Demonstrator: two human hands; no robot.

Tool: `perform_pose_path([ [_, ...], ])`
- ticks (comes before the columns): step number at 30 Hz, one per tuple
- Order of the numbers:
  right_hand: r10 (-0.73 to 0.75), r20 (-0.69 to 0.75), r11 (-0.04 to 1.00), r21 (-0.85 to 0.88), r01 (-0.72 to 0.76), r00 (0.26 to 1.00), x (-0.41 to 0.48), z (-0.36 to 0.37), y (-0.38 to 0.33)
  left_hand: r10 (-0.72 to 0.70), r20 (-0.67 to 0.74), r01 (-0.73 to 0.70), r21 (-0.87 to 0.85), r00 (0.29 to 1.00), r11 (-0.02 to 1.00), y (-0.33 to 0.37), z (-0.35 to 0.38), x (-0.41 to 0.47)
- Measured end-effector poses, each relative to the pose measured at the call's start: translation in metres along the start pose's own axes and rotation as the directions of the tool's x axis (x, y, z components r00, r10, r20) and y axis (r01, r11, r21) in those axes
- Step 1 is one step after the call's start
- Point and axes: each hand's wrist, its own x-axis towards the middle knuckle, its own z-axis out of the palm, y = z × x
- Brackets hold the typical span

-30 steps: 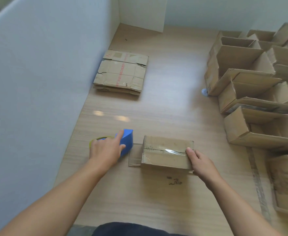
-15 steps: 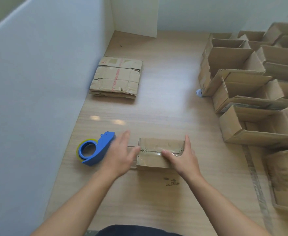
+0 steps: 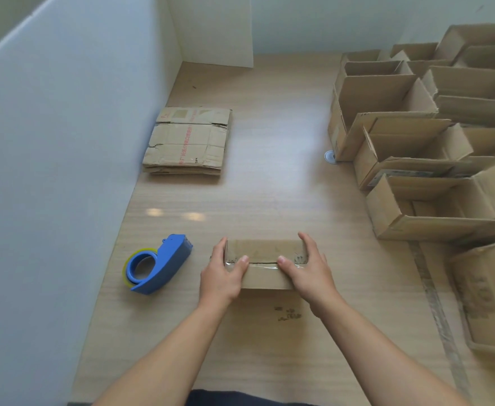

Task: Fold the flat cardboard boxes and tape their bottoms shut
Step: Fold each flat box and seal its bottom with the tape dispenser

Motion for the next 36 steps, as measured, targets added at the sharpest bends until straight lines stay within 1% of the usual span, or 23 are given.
perform_pose_path([
  [2, -0.009, 0.042, 0.999, 0.045, 0.007, 0.999, 0.002, -0.005, 0.005, 0.019, 0.048, -0.016, -0.069, 0.999, 0.997, -0.004, -0.006, 0.003],
  [6, 0.017, 0.177, 0.964, 0.258, -0.063, 0.984, 0.006, -0.021, 0.014, 0.005, 0.206, 0.033, -0.181, 0.979, 0.983, -0.008, -0.022, 0.007],
  [7, 0.008, 0.207, 0.95, 0.303, -0.072, 0.978, 0.006, -0.025, 0.016, -0.005, 0.223, 0.053, -0.209, 0.975, 0.976, -0.005, -0.024, 0.006],
  [9, 0.001, 0.227, 0.941, 0.33, -0.078, 0.974, 0.006, -0.029, 0.015, -0.027, 0.248, 0.1, -0.287, 0.969, 0.953, 0.003, -0.027, 0.003],
  [11, 0.041, 0.239, 0.922, 0.364, -0.129, 0.97, 0.007, -0.029, 0.016, -0.058, 0.258, 0.151, -0.355, 0.964, 0.923, 0.011, -0.03, 0.0],
  [12, 0.084, 0.238, 0.905, 0.389, -0.174, 0.968, 0.006, -0.029, 0.015, -0.066, 0.249, 0.157, -0.363, 0.966, 0.918, 0.012, -0.03, 0.0],
  [14, 0.196, 0.246, 0.854, 0.432, -0.289, 0.949, 0.005, -0.033, 0.012, -0.049, 0.223, 0.131, -0.367, 0.974, 0.921, 0.015, -0.03, -0.002],
  [16, 0.292, 0.282, 0.81, 0.436, -0.393, 0.914, 0.002, -0.039, 0.005, 0.005, 0.214, 0.078, -0.379, 0.977, 0.922, 0.02, -0.029, -0.008],
  [17, 0.318, 0.304, 0.788, 0.442, -0.429, 0.898, 0.003, -0.042, 0.004, 0.046, 0.204, 0.04, -0.395, 0.978, 0.918, 0.023, -0.027, -0.011],
  [19, 0.335, 0.307, 0.743, 0.495, -0.45, 0.891, 0.002, -0.046, 0.003, 0.12, 0.161, -0.041, -0.423, 0.98, 0.905, 0.028, -0.022, -0.016],
  [20, 0.331, 0.293, 0.724, 0.531, -0.44, 0.897, 0.002, -0.048, 0.001, 0.136, 0.13, -0.066, -0.441, 0.982, 0.895, 0.032, -0.021, -0.017],
  [22, 0.284, 0.227, 0.712, 0.601, -0.364, 0.931, 0.003, -0.052, 0.003, 0.144, 0.084, -0.088, -0.467, 0.986, 0.88, 0.037, -0.02, -0.016],
  [24, 0.202, 0.212, 0.668, 0.684, -0.293, 0.956, 0.004, -0.058, 0.005, 0.138, 0.096, -0.084, -0.433, 0.986, 0.898, 0.041, -0.022, -0.013],
  [26, 0.096, 0.199, 0.664, 0.717, -0.212, 0.975, 0.003, -0.063, 0.007, 0.123, 0.147, -0.059, -0.378, 0.982, 0.924, 0.045, -0.025, -0.01],
  [28, 0.004, 0.181, 0.694, 0.707, -0.133, 0.984, 0.0, -0.067, 0.008, 0.129, 0.229, -0.052, -0.315, 0.965, 0.948, 0.046, -0.028, -0.007],
  [30, -0.065, 0.163, 0.722, 0.689, -0.066, 0.984, -0.004, -0.069, 0.007, 0.145, 0.25, -0.07, -0.284, 0.957, 0.956, 0.046, -0.029, -0.009],
  [32, -0.081, 0.126, 0.724, 0.69, -0.029, 0.989, -0.007, -0.07, 0.005, 0.152, 0.245, -0.078, -0.288, 0.958, 0.954, 0.043, -0.03, -0.009],
  [34, -0.067, 0.048, 0.738, 0.674, 0.017, 0.997, -0.007, -0.07, 0.007, 0.18, 0.265, -0.096, -0.299, 0.948, 0.949, 0.04, -0.029, -0.011],
  [36, -0.062, -0.029, 0.795, 0.603, 0.067, 0.998, -0.005, -0.073, 0.012, 0.179, 0.285, -0.093, -0.289, 0.942, 0.953, 0.036, -0.027, -0.012],
])
